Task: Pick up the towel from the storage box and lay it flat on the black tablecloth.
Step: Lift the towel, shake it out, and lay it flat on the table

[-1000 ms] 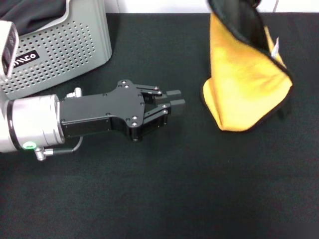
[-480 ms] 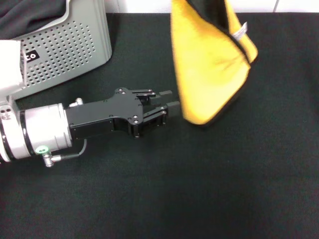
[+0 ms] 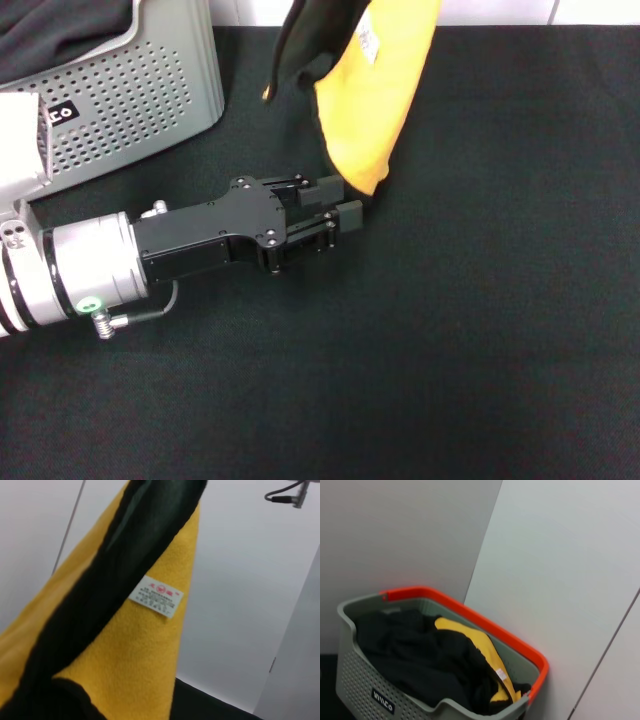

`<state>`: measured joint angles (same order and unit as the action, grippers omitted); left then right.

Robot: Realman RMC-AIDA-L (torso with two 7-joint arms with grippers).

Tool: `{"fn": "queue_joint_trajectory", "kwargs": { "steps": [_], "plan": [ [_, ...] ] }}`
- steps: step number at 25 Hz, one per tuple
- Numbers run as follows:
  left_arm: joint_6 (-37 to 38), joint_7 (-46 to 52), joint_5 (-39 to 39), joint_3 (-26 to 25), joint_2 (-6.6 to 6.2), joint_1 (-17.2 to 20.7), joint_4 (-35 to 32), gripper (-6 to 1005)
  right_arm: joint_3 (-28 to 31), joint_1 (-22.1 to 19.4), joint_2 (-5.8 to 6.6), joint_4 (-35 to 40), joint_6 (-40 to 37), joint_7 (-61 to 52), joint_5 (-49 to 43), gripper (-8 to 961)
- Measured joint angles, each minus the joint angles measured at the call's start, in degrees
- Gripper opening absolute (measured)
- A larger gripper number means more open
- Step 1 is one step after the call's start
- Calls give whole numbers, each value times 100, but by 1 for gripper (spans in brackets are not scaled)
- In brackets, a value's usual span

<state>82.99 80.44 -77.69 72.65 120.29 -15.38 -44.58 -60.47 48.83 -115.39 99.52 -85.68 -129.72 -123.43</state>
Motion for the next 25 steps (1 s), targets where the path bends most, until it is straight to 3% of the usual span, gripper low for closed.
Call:
{"fn": "queue_joint_trajectory", "kwargs": {
  "steps": [12,20,25],
  "plan": [
    [-457,-714,238,8,26,-117,359,499,36,-574,-2,13,-99,254,460,23],
    [-691,-2286,1344,715,35,-189,1022,548,-51,-562,-14,-116,14,264,503,29],
    [-749,-2763,1780,806,41,-207,1353,553,-247,-357,-14,-521,323,342,475,33]
  ]
}}
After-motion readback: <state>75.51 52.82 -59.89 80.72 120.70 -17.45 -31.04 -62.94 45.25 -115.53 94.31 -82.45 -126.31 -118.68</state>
